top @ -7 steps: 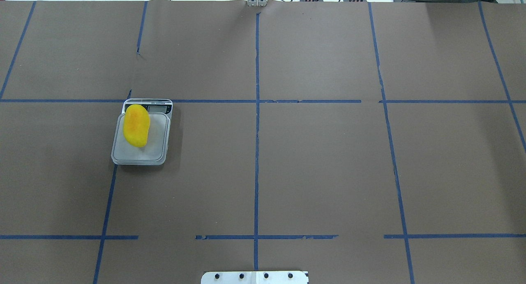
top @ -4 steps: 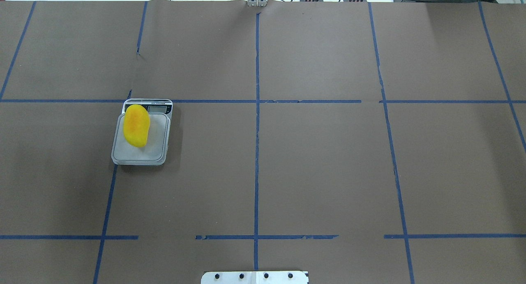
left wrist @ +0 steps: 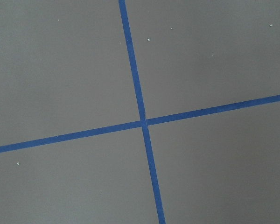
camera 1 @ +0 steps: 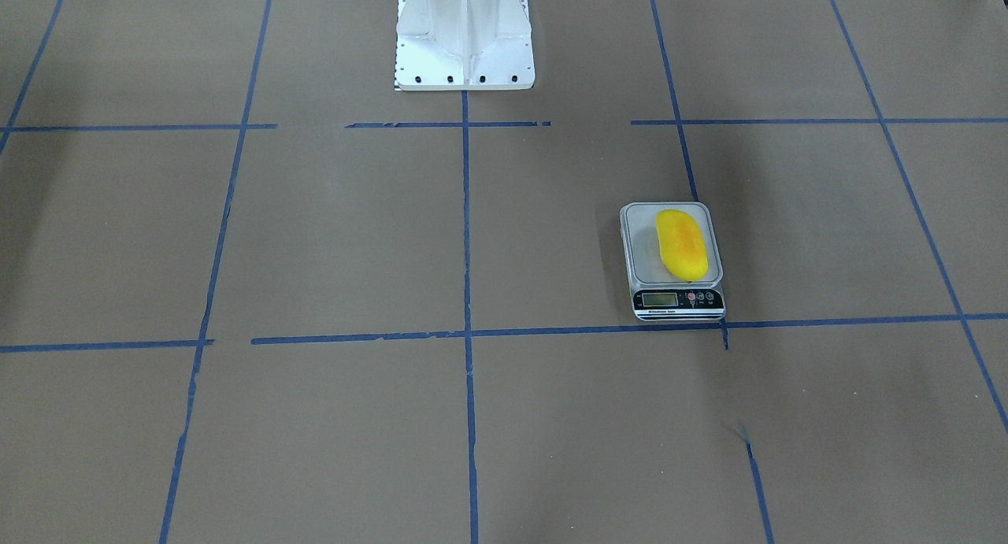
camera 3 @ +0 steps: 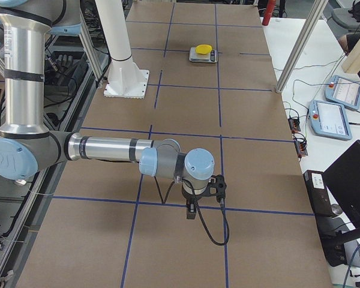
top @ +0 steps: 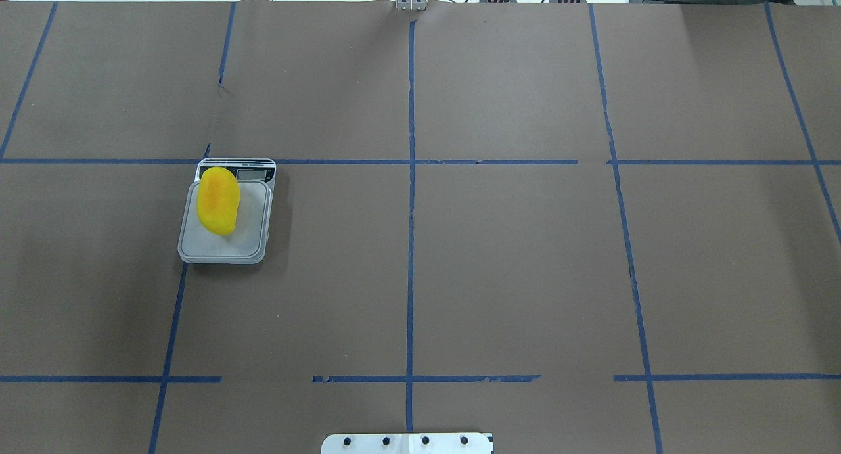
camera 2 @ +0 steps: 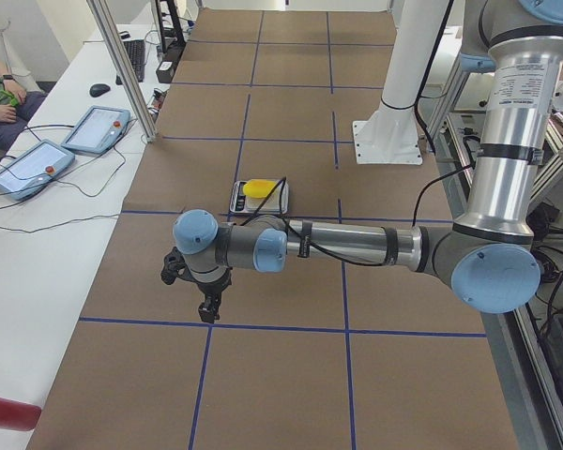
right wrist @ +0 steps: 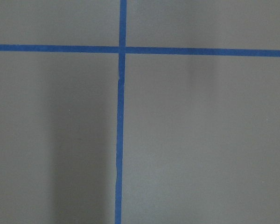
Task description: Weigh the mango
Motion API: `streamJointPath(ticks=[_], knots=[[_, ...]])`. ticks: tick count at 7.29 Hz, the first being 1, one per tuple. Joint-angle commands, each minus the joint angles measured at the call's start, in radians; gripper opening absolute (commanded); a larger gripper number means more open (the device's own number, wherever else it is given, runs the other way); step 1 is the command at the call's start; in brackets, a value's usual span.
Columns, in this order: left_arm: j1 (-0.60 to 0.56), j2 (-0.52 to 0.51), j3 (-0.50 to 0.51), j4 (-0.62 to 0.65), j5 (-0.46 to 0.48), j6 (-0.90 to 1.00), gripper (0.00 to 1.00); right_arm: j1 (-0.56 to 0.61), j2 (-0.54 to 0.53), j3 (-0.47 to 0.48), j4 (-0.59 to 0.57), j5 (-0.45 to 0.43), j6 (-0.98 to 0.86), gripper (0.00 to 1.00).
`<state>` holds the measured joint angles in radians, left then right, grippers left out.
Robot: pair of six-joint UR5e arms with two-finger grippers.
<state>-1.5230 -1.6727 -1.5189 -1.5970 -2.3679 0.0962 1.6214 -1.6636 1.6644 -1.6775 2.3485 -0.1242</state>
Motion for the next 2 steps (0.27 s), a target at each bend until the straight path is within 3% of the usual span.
streamJointPath(ticks=[1, 2], knots=[[-0.002, 0.002, 0.000, 0.000, -0.001, 0.000, 1.00, 0.000, 0.001, 0.000, -0.001, 0.000, 0.000, 1.00], [-0.002, 0.002, -0.001, 0.000, -0.001, 0.000, 1.00, 0.000, 0.001, 0.000, -0.001, 0.000, 0.000, 1.00]])
